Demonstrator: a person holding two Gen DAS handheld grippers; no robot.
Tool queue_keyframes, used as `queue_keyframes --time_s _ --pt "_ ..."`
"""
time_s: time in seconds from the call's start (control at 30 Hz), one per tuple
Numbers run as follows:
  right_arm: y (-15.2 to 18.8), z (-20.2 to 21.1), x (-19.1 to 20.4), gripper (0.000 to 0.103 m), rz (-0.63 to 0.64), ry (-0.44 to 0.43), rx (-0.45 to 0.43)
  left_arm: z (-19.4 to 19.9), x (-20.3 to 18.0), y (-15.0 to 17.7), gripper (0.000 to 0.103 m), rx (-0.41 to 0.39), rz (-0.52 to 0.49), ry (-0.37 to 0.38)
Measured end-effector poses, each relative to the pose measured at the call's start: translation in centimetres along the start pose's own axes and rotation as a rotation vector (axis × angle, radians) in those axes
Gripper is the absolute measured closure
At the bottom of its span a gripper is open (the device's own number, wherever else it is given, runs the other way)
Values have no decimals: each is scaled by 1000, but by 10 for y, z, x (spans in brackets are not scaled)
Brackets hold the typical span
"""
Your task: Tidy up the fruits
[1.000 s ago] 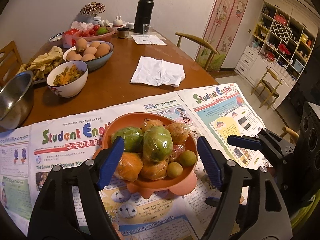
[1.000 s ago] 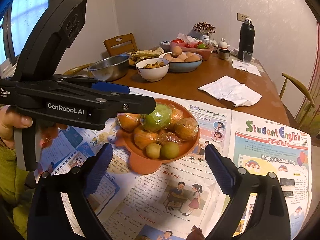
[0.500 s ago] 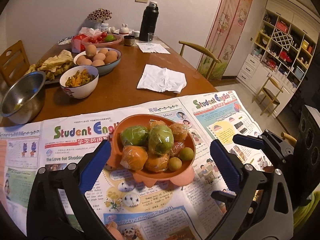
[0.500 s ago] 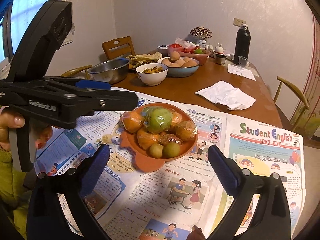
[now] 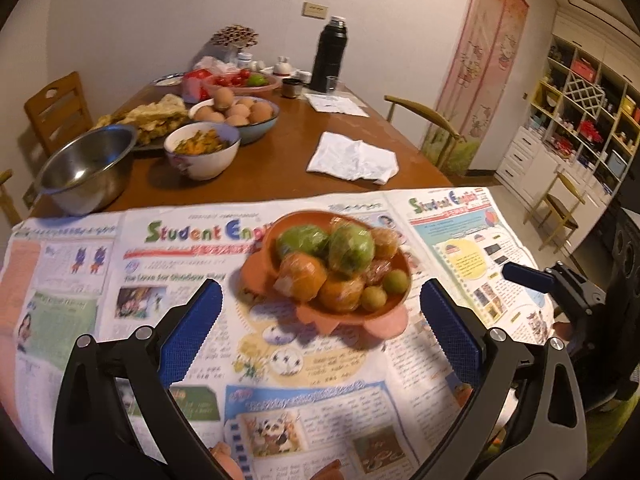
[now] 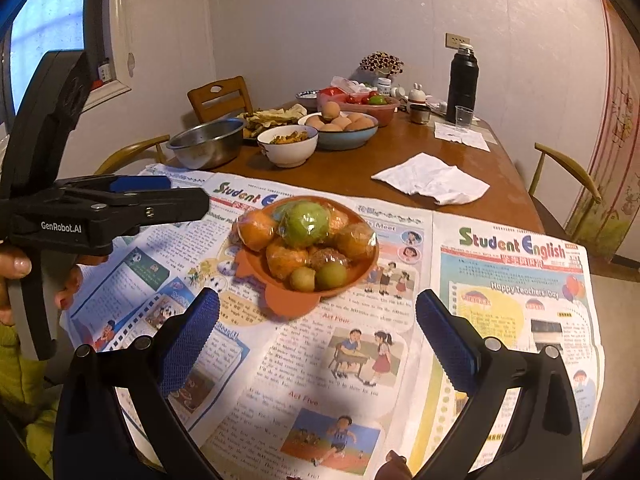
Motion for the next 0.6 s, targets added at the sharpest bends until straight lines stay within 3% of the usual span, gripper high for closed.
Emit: queue_keyframes --time_s 0.2,0.6 --pt "18 2 -2 5 -25 15 16 6 7 30 10 8 16 -53" --pt "44 0 -4 5 -62 49 40 8 9 74 10 18 56 -67"
Point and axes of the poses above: each gripper's, at about its wrist camera, not at the fingertips, and z roughly against the way its jaws point, x to its left, y to its underside, the point moved 8 cm from there along -z, roughly the way its jaws point, and after that the axes turned 9 degrees about y, right-handed, at the moved point
